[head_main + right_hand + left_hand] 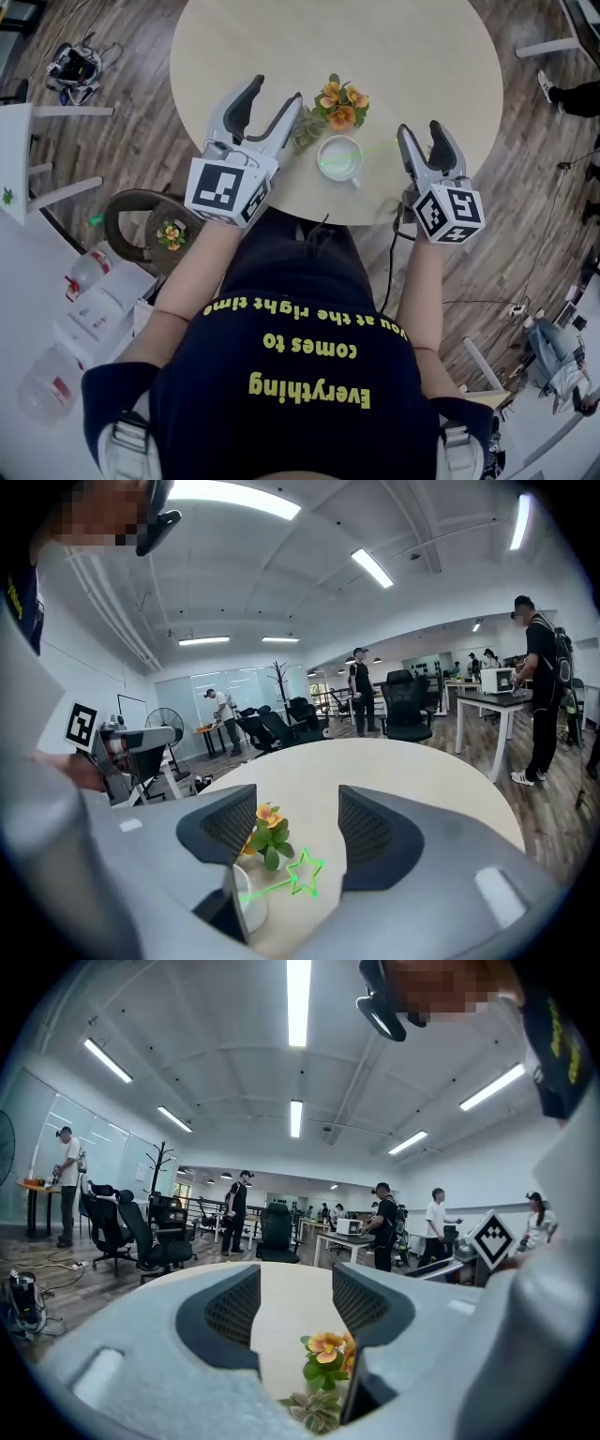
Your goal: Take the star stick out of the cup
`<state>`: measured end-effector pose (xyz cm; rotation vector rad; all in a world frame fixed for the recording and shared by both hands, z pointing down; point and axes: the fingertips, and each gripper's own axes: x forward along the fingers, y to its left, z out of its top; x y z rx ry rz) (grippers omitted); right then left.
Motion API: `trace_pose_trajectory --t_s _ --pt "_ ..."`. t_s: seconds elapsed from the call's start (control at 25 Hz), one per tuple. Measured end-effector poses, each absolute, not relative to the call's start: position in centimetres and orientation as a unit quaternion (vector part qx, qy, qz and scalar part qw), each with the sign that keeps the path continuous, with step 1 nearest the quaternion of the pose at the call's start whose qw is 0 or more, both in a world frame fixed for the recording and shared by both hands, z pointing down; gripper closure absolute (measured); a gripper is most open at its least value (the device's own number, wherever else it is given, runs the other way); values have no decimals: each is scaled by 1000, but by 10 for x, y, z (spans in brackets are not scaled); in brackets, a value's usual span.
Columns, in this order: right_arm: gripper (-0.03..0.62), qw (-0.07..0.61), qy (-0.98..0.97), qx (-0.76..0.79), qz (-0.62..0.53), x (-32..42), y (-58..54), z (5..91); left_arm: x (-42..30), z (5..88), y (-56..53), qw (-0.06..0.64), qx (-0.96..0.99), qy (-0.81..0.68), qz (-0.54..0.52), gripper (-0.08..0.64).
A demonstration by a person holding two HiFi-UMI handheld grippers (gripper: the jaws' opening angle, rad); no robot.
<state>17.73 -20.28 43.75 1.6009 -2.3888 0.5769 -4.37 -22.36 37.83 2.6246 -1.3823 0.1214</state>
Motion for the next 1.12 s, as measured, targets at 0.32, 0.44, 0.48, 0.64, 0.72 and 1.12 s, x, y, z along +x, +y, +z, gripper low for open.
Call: trace_pose_trajectory --t_s 0.32,0.44,0.48,0.64,0.72,1.12 --pt "305 111 -811 523 237 177 -200 467 -40 386 -221 91 883 -458 51 324" --pt "318 107 -815 509 256 175 -199 476 -38 385 -220 90 885 -454 55 324" --pt "324 107 -815 506 261 175 -198 479 -37 385 -220 89 885 -453 56 324" --pt "345 114 -818 493 276 175 -196 492 -37 385 -220 87 885 -455 58 324" --pt "359 117 -819 486 283 175 -195 496 -36 386 -219 86 885 -453 60 324" --pt "410 131 -820 467 303 176 -189 504 -37 388 -222 89 882 -458 63 324"
